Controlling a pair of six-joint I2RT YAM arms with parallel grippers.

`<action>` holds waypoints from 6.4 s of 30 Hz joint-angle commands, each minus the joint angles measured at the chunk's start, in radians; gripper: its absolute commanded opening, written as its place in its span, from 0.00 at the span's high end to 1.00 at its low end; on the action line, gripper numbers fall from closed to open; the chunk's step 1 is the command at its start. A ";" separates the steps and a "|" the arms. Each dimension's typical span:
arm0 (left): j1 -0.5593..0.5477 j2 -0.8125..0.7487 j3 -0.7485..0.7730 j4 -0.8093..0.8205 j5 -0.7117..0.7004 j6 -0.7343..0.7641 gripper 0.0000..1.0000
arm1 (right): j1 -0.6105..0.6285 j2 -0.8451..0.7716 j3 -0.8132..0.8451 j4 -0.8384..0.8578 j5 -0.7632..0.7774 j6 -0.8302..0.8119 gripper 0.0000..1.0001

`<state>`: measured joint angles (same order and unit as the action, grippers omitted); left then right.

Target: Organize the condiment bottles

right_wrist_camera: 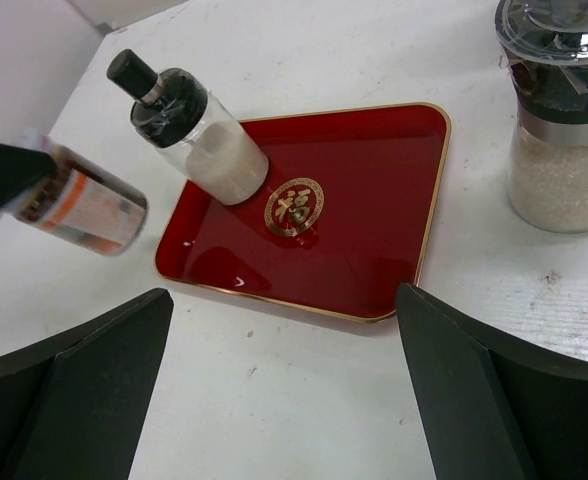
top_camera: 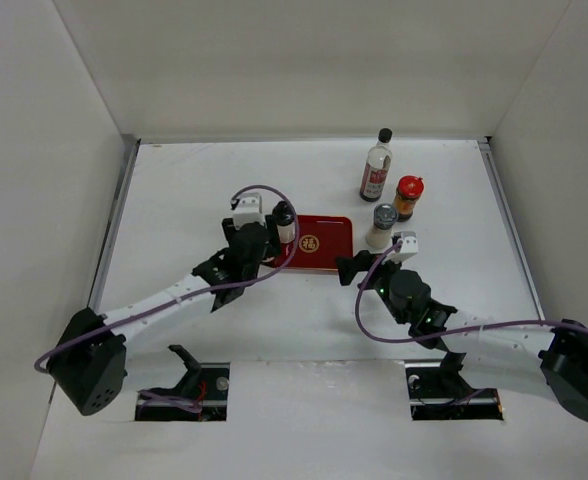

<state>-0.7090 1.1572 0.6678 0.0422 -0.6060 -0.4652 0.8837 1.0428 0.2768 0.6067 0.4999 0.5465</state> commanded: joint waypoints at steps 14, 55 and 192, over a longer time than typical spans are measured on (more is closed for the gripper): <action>-0.093 0.242 0.119 0.330 -0.008 0.008 0.66 | 0.001 -0.035 -0.004 0.054 0.011 -0.008 0.00; 0.065 -0.142 -0.396 0.734 -0.071 -0.024 0.11 | -0.289 0.106 0.395 -0.424 0.232 -0.089 0.00; 0.158 -0.096 -0.448 0.759 0.020 -0.116 0.11 | -0.254 0.539 0.817 -0.292 -0.018 -0.246 0.47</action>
<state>-0.5602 1.0645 0.2176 0.7597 -0.5919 -0.5697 0.6243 1.5593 0.9981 0.1429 0.4690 0.3061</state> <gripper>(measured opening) 0.894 0.743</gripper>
